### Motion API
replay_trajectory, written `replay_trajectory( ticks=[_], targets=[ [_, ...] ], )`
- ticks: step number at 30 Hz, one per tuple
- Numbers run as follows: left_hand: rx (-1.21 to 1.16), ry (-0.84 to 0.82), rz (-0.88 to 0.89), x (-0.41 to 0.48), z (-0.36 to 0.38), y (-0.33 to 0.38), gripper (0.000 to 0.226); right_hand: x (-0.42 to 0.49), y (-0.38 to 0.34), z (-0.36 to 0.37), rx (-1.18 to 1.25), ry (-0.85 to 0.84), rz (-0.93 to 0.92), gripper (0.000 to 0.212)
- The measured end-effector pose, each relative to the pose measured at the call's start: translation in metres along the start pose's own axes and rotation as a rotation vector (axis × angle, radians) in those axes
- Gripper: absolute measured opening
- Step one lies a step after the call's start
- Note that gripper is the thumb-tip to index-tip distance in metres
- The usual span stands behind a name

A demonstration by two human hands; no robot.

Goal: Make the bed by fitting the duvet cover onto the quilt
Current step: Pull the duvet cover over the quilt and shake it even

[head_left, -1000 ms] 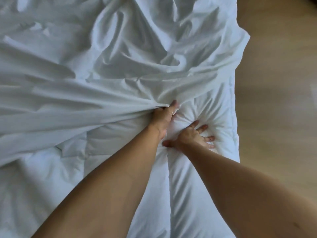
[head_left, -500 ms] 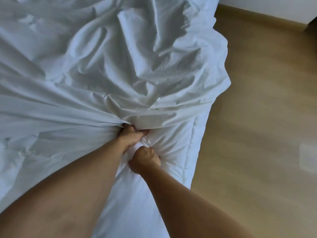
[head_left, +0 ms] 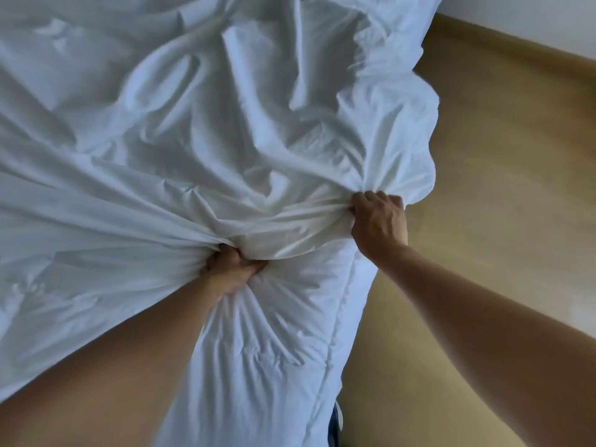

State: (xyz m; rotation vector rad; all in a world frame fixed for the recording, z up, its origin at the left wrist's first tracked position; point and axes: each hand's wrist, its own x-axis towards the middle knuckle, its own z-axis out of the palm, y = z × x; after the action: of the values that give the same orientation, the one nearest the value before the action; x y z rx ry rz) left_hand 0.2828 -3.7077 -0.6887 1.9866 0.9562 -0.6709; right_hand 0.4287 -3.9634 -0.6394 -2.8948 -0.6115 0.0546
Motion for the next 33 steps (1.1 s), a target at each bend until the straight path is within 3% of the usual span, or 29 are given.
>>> replay_trajectory(
  ticks=[5, 7, 9, 11, 12, 15, 18, 22, 25, 27, 29, 30, 31, 33],
  targets=[
    [-0.113, -0.035, -0.036, -0.008, -0.007, 0.005, 0.133, -0.047, 0.011, -0.022, 0.106, 0.061, -0.066, 0.024],
    [-0.194, -0.017, -0.021, -0.017, -0.010, 0.008, 0.107, -0.065, 0.002, -0.029, 0.129, -0.033, -0.091, 0.038],
    [-0.291, 0.100, 0.010, -0.034, -0.009, 0.010, 0.065, -0.074, -0.015, -0.030, 0.066, -0.210, -0.106, 0.059],
    [-0.433, 0.280, 0.064, -0.056, -0.003, 0.011, 0.047, -0.074, -0.032, -0.024, 0.005, -0.417, -0.097, 0.083],
    [-0.469, 0.369, 0.083, -0.071, 0.000, 0.008, 0.043, -0.075, -0.039, -0.019, -0.023, -0.460, -0.125, 0.085],
    [-0.363, 0.522, 0.026, -0.111, 0.002, -0.011, 0.037, -0.075, -0.038, -0.024, -0.086, -0.455, -0.179, 0.066],
    [-0.306, 0.449, -0.213, -0.150, -0.002, -0.039, 0.030, -0.084, -0.020, -0.041, -0.183, -0.386, -0.247, 0.049],
    [-0.157, 0.387, -0.282, -0.163, 0.008, -0.009, 0.035, -0.086, 0.002, -0.045, -0.028, -0.189, -0.262, 0.050],
    [-0.056, 0.394, -0.072, -0.154, 0.025, 0.048, 0.039, -0.068, 0.007, -0.044, 0.075, -0.080, -0.138, 0.045],
    [0.062, 0.203, 0.102, -0.145, 0.045, 0.079, 0.029, -0.053, 0.010, -0.046, 0.117, 0.021, -0.043, 0.039],
    [0.213, -0.092, 0.157, -0.141, 0.064, 0.101, 0.015, -0.030, 0.013, -0.054, 0.177, 0.089, 0.051, 0.036],
    [0.260, -0.171, 0.167, -0.139, 0.073, 0.104, 0.027, -0.015, 0.013, -0.059, 0.239, 0.108, 0.083, 0.034],
    [0.308, -0.150, 0.190, -0.138, 0.078, 0.106, 0.044, 0.001, 0.013, -0.065, 0.327, 0.105, 0.109, 0.032],
    [0.320, 0.170, 0.302, -0.135, 0.077, 0.111, 0.058, 0.035, 0.012, -0.078, 0.513, 0.046, 0.181, 0.034]
  ],
)
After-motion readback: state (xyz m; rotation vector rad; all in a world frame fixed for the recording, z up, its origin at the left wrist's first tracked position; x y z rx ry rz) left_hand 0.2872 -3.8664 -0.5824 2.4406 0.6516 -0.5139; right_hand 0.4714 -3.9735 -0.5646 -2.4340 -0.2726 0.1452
